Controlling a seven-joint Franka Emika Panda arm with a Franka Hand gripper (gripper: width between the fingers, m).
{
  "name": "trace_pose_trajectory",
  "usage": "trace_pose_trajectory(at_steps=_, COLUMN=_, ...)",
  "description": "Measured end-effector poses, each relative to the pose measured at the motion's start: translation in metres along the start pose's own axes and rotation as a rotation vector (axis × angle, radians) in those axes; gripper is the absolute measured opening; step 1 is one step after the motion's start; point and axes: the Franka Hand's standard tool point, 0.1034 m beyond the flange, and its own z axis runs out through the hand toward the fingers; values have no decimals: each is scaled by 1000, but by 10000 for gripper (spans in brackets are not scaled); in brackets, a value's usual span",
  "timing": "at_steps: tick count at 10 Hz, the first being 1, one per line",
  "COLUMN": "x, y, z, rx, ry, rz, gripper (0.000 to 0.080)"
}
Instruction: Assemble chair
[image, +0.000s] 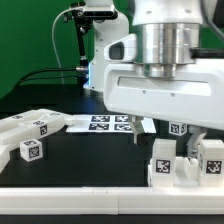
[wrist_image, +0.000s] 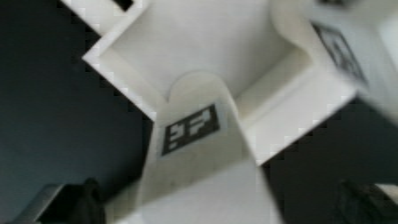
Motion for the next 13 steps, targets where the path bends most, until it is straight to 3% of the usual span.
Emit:
trace_pose_trajectory(at_steps=3, x=0, y=-1, z=0, rx=0, ry=1, rz=-86, gripper=636)
trace_pose_trajectory(at_steps=5, x=2, y=2, z=0, rx=-4, ry=2, rz=-71, gripper=286)
trace_pose_trajectory(at_steps=8, x=4, y=4, z=0, rx=-8, ry=-6, rz=179, gripper=284)
trace_pose_trajectory(at_steps=12, x=3, y=5, z=1, rx=-48, ry=-34, rz=864, gripper=284)
trace_pose_trajectory(at_steps=13, x=3, y=5, z=1, rx=-44, ry=-47, rz=1057, gripper=284)
